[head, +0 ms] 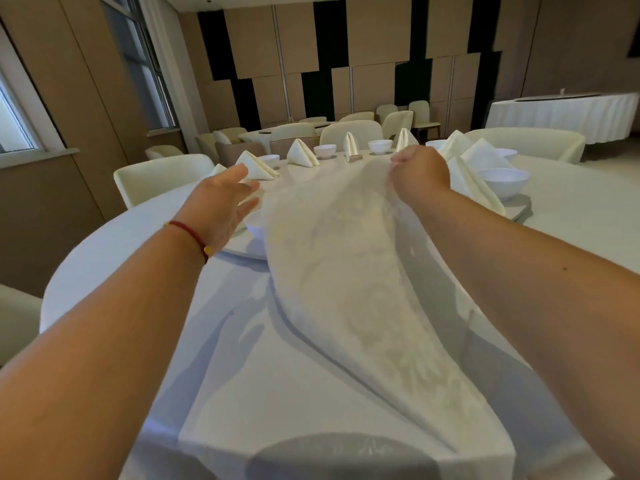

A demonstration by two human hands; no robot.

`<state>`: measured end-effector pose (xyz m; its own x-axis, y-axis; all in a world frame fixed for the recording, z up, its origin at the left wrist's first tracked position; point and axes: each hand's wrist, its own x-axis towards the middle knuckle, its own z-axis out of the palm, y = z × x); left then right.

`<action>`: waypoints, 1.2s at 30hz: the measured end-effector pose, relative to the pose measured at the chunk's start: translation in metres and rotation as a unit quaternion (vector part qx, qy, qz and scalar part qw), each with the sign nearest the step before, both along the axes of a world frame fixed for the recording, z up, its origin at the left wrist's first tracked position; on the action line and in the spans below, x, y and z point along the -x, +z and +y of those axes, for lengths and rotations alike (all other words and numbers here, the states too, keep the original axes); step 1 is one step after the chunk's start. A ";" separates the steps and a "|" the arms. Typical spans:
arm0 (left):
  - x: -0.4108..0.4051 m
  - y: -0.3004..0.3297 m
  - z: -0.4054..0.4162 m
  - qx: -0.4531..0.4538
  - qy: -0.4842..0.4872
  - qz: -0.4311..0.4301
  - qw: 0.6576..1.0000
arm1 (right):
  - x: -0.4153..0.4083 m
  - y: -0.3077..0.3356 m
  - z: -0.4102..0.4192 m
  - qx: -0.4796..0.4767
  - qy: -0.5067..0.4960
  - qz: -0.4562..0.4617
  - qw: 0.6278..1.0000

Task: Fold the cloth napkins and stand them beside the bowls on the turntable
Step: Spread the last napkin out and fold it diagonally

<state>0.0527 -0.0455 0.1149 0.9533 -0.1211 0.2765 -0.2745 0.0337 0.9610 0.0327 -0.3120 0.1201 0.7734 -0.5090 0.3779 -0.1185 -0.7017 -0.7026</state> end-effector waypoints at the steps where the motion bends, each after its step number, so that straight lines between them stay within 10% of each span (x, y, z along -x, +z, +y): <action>1: -0.001 -0.001 -0.001 0.000 -0.009 -0.011 1.000 | -0.002 -0.001 0.000 -0.018 0.026 -0.006 0.999; 7: -0.004 -0.060 0.013 -0.189 0.187 0.077 0.961 | 0.043 -0.039 0.035 0.038 0.180 0.059 0.981; 14: 0.035 -0.103 -0.018 -0.002 0.057 0.244 0.968 | 0.124 -0.093 0.089 0.298 0.299 0.153 0.894; 26: 0.044 -0.102 -0.012 0.234 -0.062 0.341 0.908 | 0.104 -0.102 0.060 0.073 0.249 0.039 0.965; 36: 0.020 -0.042 0.063 0.066 0.147 0.159 0.974 | 0.100 -0.069 0.038 -0.005 0.184 -0.030 0.982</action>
